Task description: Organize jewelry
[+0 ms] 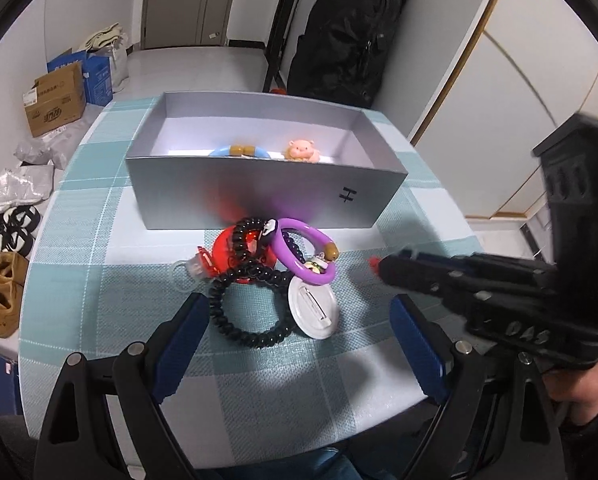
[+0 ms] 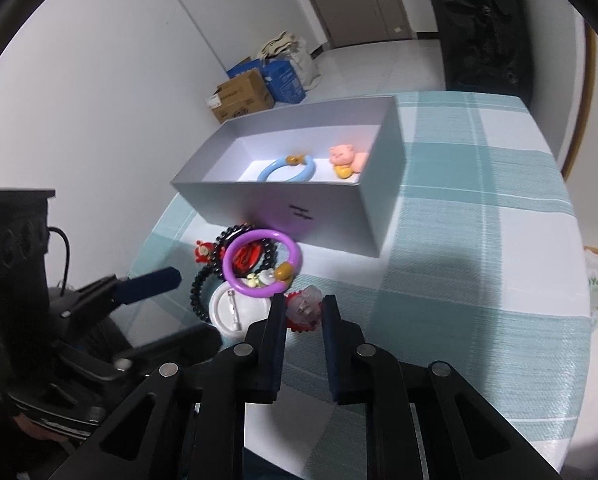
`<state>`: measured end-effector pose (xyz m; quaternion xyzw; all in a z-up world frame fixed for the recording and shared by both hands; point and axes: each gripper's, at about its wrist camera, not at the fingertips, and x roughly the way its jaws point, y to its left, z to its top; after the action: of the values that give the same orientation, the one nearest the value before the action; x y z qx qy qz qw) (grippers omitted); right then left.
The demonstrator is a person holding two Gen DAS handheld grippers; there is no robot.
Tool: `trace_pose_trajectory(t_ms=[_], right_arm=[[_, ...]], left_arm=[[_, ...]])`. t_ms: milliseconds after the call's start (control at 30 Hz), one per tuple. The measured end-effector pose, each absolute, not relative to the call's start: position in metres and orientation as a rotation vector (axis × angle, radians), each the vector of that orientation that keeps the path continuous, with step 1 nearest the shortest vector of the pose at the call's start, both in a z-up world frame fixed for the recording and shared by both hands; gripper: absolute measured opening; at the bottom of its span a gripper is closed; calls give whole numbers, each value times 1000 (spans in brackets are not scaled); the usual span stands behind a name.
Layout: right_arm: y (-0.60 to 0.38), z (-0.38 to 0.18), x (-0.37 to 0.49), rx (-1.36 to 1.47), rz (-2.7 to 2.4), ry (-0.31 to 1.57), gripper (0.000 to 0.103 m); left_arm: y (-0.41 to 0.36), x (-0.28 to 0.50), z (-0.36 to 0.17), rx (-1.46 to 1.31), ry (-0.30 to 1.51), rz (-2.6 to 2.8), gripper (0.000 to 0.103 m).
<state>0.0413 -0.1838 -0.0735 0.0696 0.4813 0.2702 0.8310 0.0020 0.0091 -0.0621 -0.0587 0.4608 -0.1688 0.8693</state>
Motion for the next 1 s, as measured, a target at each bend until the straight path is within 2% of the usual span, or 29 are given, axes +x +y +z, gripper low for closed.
trace_pose_trajectory(t_ms=[67, 133, 267, 333, 367, 400, 467, 533, 700, 1000], right_arm=[[-192, -71, 41, 173, 558, 1014, 16], [-197, -68, 40, 186, 549, 1011, 16], [-207, -66, 39, 209, 527, 1002, 16], [-211, -65, 39, 221, 523, 1002, 16], [-212, -64, 41, 223, 522, 999, 16], [-214, -62, 40, 228, 525, 992, 16], [-212, -62, 40, 227, 525, 983, 16], [-214, -61, 40, 227, 526, 978, 16], [-221, -60, 38, 249, 514, 972, 16], [-224, -55, 35, 266, 511, 952, 16]], left_arm=[[4, 1, -63, -73, 949, -321, 88], [-1, 1, -63, -21, 938, -299, 79], [-5, 4, -72, -1, 974, -306, 68], [-8, 6, -76, 5, 993, -306, 53], [-9, 6, -76, 13, 993, -302, 52], [-10, 6, -75, 30, 983, -299, 44], [-12, 3, -73, 57, 978, -305, 35], [-16, 0, -71, 75, 979, -321, 11], [-20, -7, -69, 129, 969, -323, 10], [-5, -6, -55, -12, 946, -355, 10]])
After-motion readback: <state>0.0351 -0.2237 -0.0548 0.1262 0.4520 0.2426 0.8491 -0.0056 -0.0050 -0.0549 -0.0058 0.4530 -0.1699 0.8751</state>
